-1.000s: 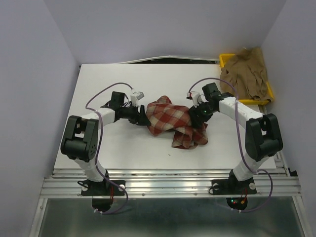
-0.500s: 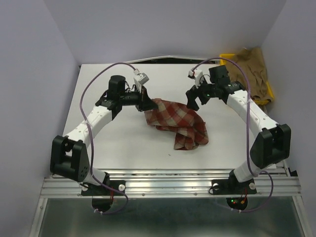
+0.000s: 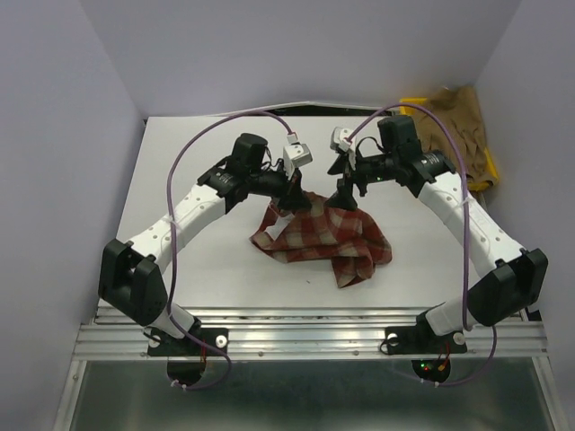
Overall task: Fold and stack the skirts
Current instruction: Flatten the skirt out
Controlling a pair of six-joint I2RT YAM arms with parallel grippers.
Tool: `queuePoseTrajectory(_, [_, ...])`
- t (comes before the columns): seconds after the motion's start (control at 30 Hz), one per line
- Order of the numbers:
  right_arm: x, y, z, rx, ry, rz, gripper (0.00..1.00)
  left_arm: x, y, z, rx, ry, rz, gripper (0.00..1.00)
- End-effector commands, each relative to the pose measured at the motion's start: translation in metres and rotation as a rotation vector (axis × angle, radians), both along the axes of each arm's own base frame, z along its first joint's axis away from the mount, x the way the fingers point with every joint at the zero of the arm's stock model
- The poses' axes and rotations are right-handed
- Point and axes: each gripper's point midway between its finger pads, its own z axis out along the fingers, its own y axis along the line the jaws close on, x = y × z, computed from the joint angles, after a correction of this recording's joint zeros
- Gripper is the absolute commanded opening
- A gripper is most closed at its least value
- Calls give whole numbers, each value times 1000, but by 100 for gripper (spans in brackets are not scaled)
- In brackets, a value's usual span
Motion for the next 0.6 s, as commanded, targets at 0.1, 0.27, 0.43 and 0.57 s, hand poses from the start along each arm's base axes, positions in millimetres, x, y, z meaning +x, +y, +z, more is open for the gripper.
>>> queuePoseTrajectory(0.1, [-39,16,-16,-39,-46,170,90,-3,-2,28,-21,-106,-89,0])
queuePoseTrajectory(0.27, [-38,29,-27,-67,-82,217,86,-27,1,20,-14,-109,-217,3])
queuePoseTrajectory(0.43, [-31,39,-29,-49,-72,218,82,-38,2,12,-3,-121,-261,3])
queuePoseTrajectory(0.57, [-39,52,-27,-35,-73,252,78,-40,2,7,15,-137,-274,3])
